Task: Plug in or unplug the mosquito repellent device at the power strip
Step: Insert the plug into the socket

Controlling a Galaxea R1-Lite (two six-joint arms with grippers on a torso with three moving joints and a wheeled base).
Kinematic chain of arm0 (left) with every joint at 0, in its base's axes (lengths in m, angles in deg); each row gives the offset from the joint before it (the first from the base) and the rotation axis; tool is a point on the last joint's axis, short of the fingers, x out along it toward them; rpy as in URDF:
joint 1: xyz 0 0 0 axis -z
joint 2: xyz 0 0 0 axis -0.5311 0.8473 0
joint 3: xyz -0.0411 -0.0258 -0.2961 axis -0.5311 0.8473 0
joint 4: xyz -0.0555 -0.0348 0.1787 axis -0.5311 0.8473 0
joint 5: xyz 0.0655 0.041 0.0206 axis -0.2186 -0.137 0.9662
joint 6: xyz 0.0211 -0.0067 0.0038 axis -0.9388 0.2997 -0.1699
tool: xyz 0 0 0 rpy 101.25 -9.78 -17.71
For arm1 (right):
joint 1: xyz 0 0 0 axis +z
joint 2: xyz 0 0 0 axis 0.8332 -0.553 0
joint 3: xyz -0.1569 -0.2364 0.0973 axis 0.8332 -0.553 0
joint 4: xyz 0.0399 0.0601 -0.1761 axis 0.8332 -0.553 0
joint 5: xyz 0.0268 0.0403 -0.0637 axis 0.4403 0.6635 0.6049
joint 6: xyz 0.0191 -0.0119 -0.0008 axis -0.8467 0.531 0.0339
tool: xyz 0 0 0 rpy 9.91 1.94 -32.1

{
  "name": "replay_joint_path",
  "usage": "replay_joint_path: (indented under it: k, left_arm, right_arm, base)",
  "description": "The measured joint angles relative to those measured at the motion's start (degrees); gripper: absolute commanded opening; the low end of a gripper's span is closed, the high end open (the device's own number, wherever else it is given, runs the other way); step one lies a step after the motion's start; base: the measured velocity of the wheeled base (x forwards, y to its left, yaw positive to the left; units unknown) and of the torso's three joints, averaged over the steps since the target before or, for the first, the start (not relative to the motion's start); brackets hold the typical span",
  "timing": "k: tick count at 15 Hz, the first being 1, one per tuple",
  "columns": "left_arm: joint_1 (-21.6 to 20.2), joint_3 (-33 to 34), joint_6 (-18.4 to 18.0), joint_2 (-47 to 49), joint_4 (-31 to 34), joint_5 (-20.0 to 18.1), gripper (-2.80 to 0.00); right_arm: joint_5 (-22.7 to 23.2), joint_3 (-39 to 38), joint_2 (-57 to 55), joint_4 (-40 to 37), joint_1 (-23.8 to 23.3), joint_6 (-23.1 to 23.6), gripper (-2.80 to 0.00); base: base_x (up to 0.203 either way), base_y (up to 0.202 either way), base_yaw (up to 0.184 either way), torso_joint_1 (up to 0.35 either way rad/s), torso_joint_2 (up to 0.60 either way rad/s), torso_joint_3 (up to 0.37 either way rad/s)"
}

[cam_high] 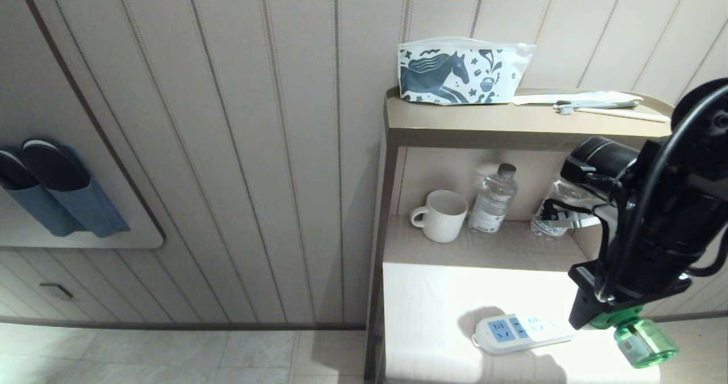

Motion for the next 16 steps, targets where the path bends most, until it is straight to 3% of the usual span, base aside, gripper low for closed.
replay_joint_path:
  k: [7,13,16]
  left_arm:
    - [0.00,0.02,0.00,0.00,0.01,-0.02,-2.80]
    - [0.00,0.02,0.02,0.00,0.01,0.00,-2.80]
    - [0.00,0.02,0.00,0.00,0.03,0.00,-2.80]
  right_arm:
    - [0.22,-2.07,-0.55,-0.15,4.52,2.63,-2.80]
    - [8.34,-4.57,-5.39,0.91,5.32,3.94,-2.80]
    - [8.88,-5.12,-8.63,7.83,4.86,4.02,-2.80]
  base:
    - [0.000,0.000,0.000,0.000,0.00,0.000]
    - [0.000,0.000,0.000,0.000,0.00,0.000]
    - [0.000,0.000,0.000,0.000,0.00,0.000]
